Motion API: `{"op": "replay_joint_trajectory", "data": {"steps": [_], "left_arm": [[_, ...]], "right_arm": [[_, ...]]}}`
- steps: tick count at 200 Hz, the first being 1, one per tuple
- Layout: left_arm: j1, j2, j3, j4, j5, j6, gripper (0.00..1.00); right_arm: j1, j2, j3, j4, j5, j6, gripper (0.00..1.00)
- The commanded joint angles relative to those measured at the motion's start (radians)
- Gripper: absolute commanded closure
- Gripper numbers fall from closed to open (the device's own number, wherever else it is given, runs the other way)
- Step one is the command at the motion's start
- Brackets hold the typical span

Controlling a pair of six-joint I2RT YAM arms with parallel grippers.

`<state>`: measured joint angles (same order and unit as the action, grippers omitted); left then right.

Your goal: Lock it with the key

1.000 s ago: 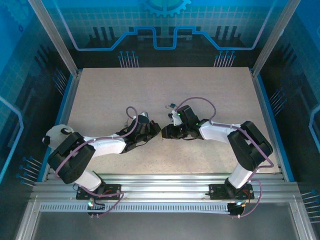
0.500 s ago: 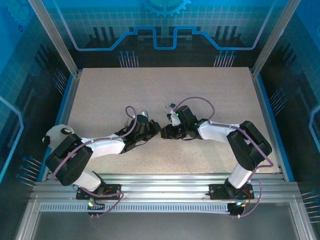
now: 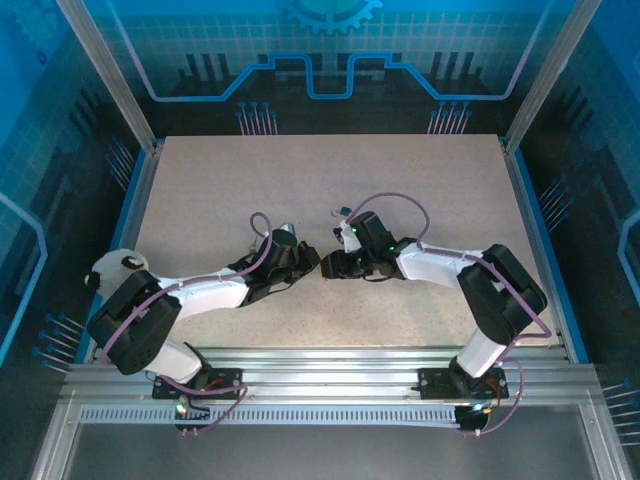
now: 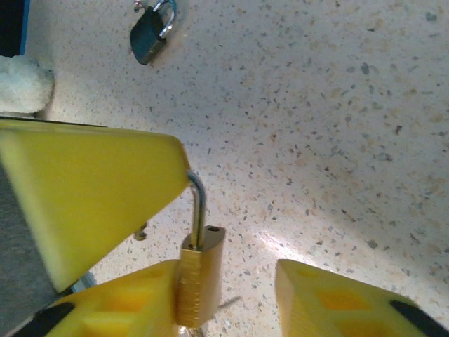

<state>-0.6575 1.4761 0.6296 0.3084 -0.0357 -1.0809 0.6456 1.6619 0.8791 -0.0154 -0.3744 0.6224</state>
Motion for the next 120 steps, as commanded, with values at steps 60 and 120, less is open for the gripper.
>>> {"op": "replay_joint_trajectory", "data": {"steps": [60, 120], "left_arm": [[-0.005, -0.026, 0.018, -0.030, 0.005, 0.021, 1.00], [-0.004, -0.028, 0.007, -0.010, 0.023, 0.008, 1.00]], "right_arm": [[0.045, -0.016, 0.036, -0.005, 0.047, -0.021, 0.68], [0.046, -0.016, 0.037, -0.005, 0.053, -0.018, 0.73]]}}
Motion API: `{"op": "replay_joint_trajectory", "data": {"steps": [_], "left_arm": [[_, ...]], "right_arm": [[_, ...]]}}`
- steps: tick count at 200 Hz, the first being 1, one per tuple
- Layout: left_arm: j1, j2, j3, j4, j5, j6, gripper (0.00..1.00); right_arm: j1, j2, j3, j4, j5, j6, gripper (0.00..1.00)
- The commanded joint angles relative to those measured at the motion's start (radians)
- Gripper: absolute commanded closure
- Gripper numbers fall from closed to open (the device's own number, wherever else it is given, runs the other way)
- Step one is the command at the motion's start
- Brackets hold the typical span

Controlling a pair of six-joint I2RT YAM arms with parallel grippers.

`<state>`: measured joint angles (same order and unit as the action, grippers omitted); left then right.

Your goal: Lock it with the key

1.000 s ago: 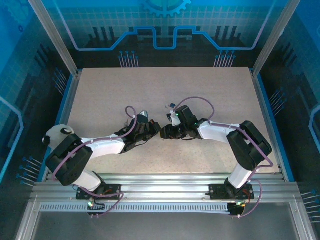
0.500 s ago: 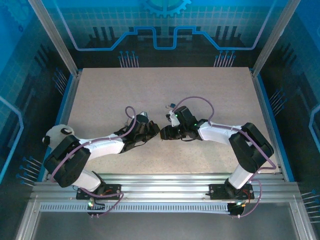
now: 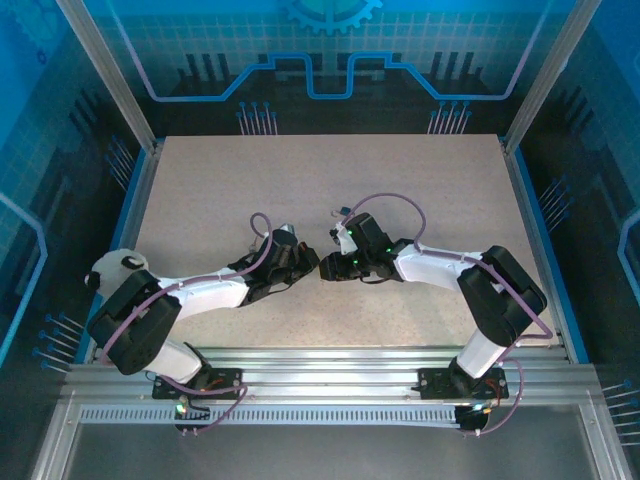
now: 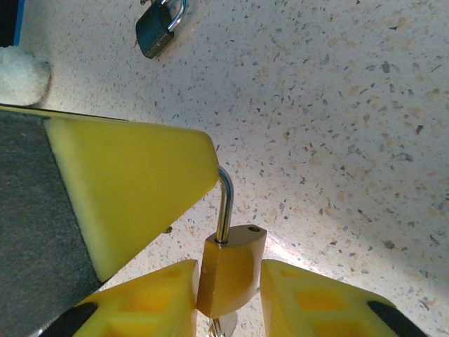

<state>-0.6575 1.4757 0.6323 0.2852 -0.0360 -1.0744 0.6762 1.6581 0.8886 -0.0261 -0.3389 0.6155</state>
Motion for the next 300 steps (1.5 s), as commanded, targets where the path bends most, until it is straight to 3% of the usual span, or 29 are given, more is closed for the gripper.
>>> {"op": "replay_joint_trajectory", "data": {"steps": [1, 80, 137, 300], "left_arm": [[-0.005, -0.028, 0.004, 0.015, 0.023, 0.002, 1.00], [-0.009, -0.049, -0.007, 0.042, 0.058, -0.028, 1.00], [-0.009, -0.113, -0.025, 0.031, 0.066, -0.024, 1.00], [-0.004, -0.221, -0.066, -0.005, 0.052, 0.025, 1.00]], "right_arm": [[0.015, -0.012, 0.027, 0.006, 0.017, -0.011, 0.73], [0.016, -0.013, 0.030, 0.002, 0.021, -0.010, 0.78], [0.007, -0.054, 0.007, 0.014, 0.011, -0.013, 1.00], [-0.021, -0.167, -0.034, 0.113, -0.293, -0.030, 1.00]]}}
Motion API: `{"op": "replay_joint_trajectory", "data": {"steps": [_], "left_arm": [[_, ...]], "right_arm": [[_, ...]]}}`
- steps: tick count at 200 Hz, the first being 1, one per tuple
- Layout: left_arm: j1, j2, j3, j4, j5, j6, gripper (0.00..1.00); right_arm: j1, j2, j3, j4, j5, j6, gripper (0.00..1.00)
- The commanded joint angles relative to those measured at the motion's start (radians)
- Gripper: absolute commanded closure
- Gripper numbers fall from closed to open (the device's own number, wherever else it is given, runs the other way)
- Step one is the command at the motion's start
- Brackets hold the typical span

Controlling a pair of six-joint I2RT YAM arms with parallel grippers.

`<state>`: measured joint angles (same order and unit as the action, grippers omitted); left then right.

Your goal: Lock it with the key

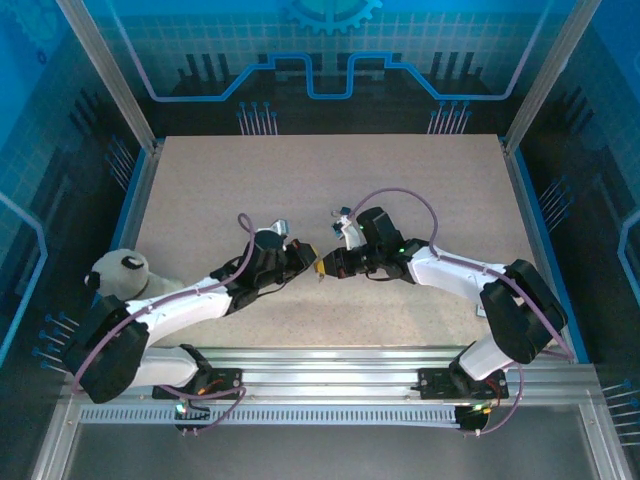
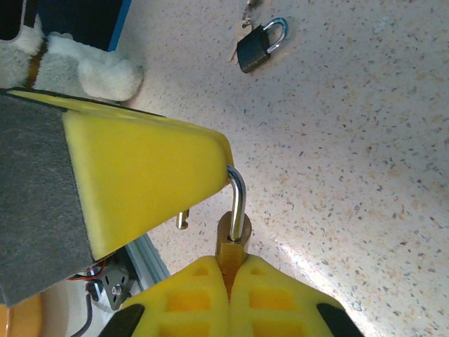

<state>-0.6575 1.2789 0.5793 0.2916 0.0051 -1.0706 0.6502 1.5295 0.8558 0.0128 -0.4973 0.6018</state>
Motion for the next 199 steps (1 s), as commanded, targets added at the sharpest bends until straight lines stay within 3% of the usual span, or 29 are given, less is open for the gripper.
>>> {"op": "replay_joint_trajectory", "data": {"steps": [1, 134, 199], "left_arm": [[-0.004, -0.024, -0.013, -0.012, 0.010, 0.020, 1.00], [0.027, -0.059, -0.015, -0.075, 0.004, 0.044, 1.00], [0.056, -0.099, -0.024, -0.117, 0.002, 0.065, 0.89]], "right_arm": [[0.005, -0.038, -0.002, 0.075, -0.136, -0.016, 1.00], [0.006, -0.103, -0.048, 0.101, -0.222, -0.040, 1.00], [0.006, -0.108, -0.055, 0.118, -0.248, -0.039, 1.00]]}}
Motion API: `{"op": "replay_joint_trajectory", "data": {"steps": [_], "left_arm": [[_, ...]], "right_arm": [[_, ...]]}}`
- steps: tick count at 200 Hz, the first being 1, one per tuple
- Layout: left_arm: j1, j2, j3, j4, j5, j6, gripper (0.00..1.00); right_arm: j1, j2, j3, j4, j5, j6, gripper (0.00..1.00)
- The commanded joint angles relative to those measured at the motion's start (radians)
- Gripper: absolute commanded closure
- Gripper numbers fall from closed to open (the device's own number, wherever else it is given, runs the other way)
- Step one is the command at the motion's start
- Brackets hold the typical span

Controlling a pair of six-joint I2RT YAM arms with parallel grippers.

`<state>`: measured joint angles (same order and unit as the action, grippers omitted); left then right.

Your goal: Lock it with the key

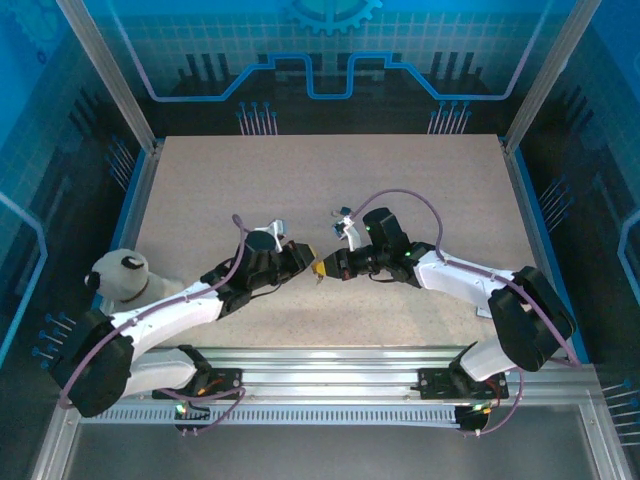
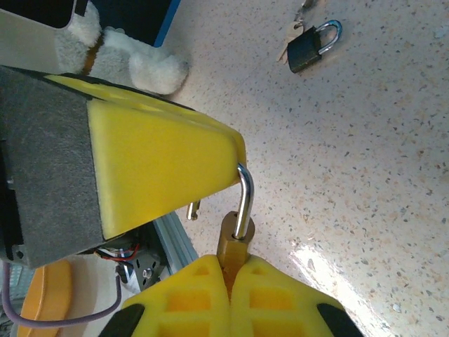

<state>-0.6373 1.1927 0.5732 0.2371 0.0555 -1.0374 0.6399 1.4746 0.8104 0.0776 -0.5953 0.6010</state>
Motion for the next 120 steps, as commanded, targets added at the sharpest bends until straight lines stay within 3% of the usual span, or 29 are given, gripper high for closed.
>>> {"op": "replay_joint_trajectory", "data": {"steps": [1, 63, 83, 120], "left_arm": [[0.037, -0.014, -0.018, -0.064, -0.048, 0.031, 0.89], [0.086, -0.075, -0.013, -0.139, -0.039, 0.072, 0.80], [0.105, -0.100, -0.014, -0.157, -0.022, 0.077, 0.73], [0.135, -0.162, -0.011, -0.178, 0.041, 0.087, 0.49]], "right_arm": [[0.017, -0.054, -0.009, 0.053, -0.150, -0.038, 1.00], [0.023, -0.065, -0.011, 0.051, -0.167, -0.051, 1.00], [0.025, -0.063, -0.010, 0.050, -0.173, -0.055, 1.00], [0.030, -0.061, -0.009, 0.049, -0.185, -0.066, 1.00]]}}
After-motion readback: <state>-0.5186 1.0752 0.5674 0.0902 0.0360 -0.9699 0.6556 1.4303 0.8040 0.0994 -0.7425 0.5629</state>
